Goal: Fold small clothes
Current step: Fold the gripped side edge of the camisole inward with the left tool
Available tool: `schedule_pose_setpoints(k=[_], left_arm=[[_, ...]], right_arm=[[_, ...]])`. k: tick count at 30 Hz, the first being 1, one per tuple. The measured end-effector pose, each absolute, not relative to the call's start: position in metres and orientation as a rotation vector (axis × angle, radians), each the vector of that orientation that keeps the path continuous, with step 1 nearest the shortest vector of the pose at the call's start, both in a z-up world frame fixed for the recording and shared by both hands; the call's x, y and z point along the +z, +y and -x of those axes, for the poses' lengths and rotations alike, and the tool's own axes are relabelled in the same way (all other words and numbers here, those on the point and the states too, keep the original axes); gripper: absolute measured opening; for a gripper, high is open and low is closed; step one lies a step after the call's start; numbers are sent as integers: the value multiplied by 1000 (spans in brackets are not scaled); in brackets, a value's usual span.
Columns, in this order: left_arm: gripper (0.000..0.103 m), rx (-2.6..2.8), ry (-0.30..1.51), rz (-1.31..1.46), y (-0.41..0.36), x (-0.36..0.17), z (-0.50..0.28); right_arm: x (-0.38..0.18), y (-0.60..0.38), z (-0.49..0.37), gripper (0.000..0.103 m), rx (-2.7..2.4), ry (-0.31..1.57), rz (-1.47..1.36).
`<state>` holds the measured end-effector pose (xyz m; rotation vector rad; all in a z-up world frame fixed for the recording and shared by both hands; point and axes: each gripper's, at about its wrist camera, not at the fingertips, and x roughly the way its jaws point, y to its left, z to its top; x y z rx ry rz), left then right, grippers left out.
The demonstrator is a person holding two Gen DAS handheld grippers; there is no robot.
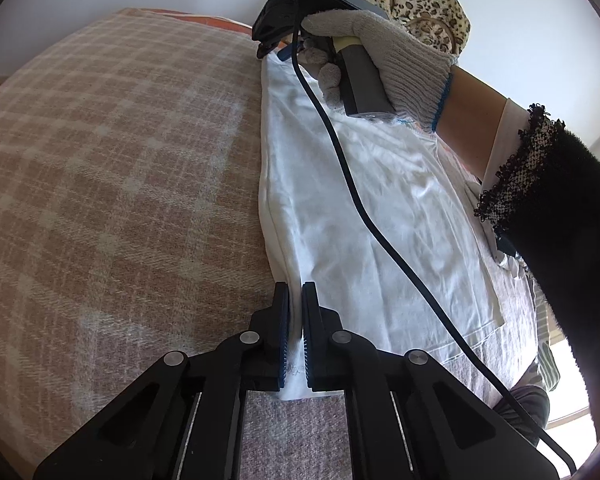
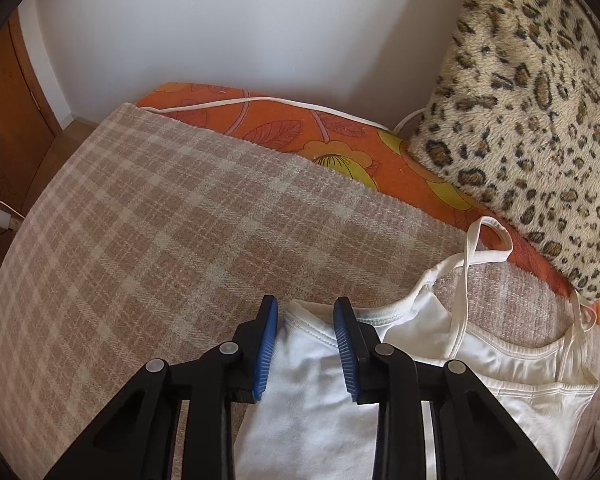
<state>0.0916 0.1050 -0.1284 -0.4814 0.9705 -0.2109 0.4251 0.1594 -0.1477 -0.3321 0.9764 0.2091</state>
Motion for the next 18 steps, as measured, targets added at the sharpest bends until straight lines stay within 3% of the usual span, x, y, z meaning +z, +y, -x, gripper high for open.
schedule_pose_setpoints(k=[3, 18], left_arm=[[3, -216, 960, 469, 106, -125, -89], [3, -346, 918, 384, 59, -93, -96]], right_arm=[[-144, 153, -426, 8, 223, 973, 301], [-89, 96, -413, 5, 214, 895, 264]])
